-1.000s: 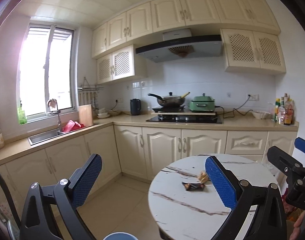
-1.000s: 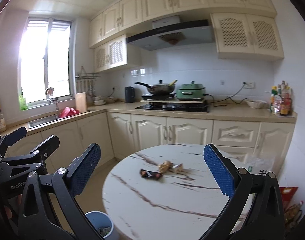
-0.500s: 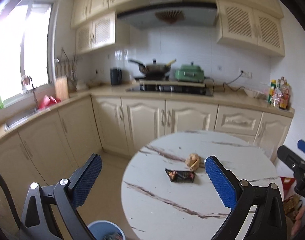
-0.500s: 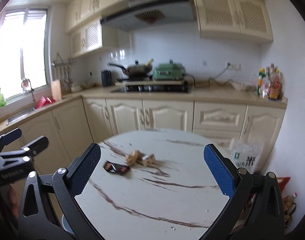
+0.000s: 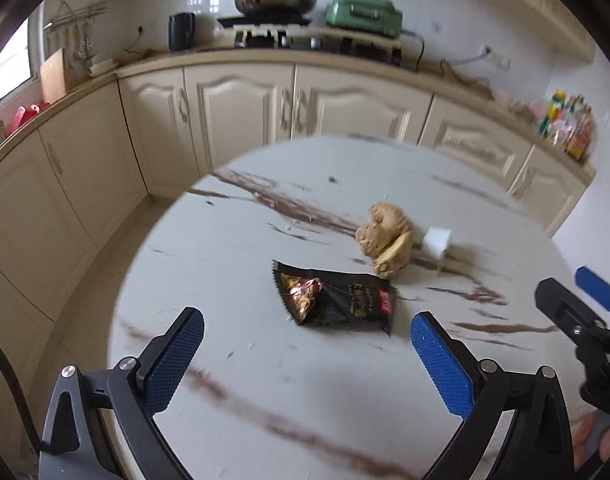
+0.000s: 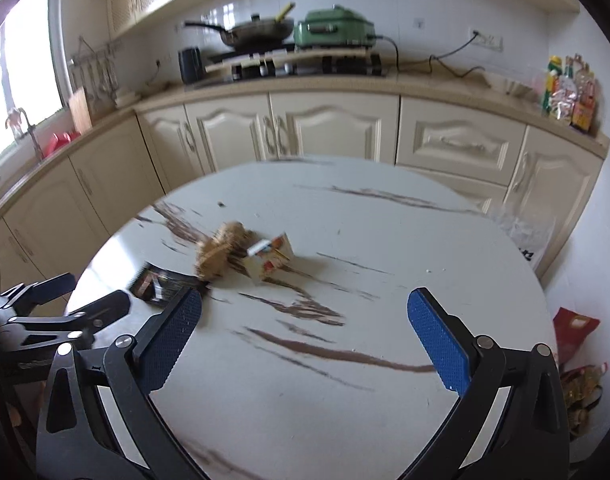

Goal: Collect trash
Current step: 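Move both grippers back toward the table, then grasp the dark chocolate wrapper with the left gripper while the right gripper grasps the small white box, then carry the wrapper and white box over the blue bin and open both grippers, then move both grippers back toward the ginger on the table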

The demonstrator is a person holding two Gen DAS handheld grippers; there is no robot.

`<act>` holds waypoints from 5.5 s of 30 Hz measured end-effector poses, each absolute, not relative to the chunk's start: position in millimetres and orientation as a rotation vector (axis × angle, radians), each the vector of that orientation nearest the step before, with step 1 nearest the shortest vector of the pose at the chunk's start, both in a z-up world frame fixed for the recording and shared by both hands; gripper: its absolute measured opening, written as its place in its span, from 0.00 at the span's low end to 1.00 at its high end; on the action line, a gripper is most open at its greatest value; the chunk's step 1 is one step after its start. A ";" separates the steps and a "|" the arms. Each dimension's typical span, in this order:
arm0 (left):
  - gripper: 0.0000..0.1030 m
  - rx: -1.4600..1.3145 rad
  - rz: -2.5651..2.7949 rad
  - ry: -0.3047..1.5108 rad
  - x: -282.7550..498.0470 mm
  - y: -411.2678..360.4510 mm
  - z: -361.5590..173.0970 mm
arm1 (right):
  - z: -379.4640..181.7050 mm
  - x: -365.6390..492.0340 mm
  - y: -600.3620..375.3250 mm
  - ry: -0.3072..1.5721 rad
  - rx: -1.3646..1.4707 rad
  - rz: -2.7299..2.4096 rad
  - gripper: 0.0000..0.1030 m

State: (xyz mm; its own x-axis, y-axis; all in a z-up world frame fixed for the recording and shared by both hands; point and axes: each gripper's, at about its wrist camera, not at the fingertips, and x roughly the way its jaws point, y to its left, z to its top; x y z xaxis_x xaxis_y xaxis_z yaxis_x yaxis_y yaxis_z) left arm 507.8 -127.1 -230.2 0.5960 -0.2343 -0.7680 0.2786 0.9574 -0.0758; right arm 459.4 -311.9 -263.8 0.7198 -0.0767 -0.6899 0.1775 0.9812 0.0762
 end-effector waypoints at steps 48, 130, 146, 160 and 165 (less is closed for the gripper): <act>0.24 -0.075 -0.407 0.906 479.8 -67.2 -224.1 | -319.4 544.1 -303.2 0.952 0.068 0.014 0.03; 0.00 -0.136 -0.288 0.773 315.1 167.1 -220.5 | -276.4 452.7 30.6 0.859 -0.032 0.562 0.02; 0.00 -0.237 -0.081 1.110 337.5 260.7 -363.9 | -468.0 507.6 133.9 1.225 -0.095 0.616 0.02; 0.53 -0.324 0.070 0.954 338.4 297.2 -287.8 | -399.9 515.6 118.7 1.013 -0.085 0.526 0.53; 0.66 -0.304 0.039 0.792 319.2 277.4 -219.9 | -319.0 498.2 75.4 0.853 -0.068 0.504 0.69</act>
